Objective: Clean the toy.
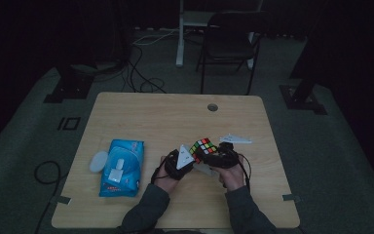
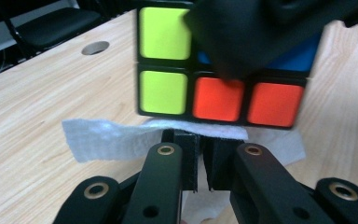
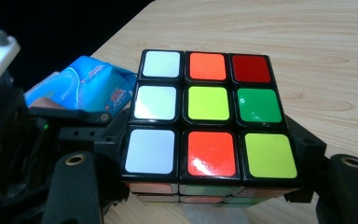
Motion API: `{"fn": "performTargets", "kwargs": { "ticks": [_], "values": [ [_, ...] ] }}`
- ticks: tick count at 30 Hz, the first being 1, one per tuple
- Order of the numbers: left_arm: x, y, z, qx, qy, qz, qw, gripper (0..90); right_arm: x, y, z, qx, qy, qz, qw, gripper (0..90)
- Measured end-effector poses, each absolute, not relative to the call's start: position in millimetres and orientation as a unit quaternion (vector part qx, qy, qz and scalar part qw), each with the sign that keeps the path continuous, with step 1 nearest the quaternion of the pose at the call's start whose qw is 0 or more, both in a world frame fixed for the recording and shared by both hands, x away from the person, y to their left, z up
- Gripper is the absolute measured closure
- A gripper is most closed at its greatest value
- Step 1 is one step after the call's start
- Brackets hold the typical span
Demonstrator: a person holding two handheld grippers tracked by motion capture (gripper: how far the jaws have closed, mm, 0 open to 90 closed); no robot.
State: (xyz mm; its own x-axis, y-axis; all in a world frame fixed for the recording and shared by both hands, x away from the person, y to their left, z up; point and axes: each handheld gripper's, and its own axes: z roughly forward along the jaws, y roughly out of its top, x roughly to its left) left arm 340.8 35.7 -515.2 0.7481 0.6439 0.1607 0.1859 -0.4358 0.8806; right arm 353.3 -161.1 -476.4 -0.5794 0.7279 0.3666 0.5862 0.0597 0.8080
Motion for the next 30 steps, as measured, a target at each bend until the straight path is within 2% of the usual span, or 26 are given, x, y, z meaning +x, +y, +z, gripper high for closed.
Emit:
{"fn": "performTargets", "kwargs": {
  "ticks": [11, 30],
  "values": [
    [352, 34, -520, 0.816, 0.259, 0.221, 0.467, 85.6, 352, -157, -478, 0.45, 0.726, 0.516, 0.06, 33.7],
    [334, 20, -519, 0.831, 0.219, 0.2, 0.47, 85.6, 355, -163, -478, 0.462, 0.713, 0.525, 0.056, 33.7]
  ]
}}
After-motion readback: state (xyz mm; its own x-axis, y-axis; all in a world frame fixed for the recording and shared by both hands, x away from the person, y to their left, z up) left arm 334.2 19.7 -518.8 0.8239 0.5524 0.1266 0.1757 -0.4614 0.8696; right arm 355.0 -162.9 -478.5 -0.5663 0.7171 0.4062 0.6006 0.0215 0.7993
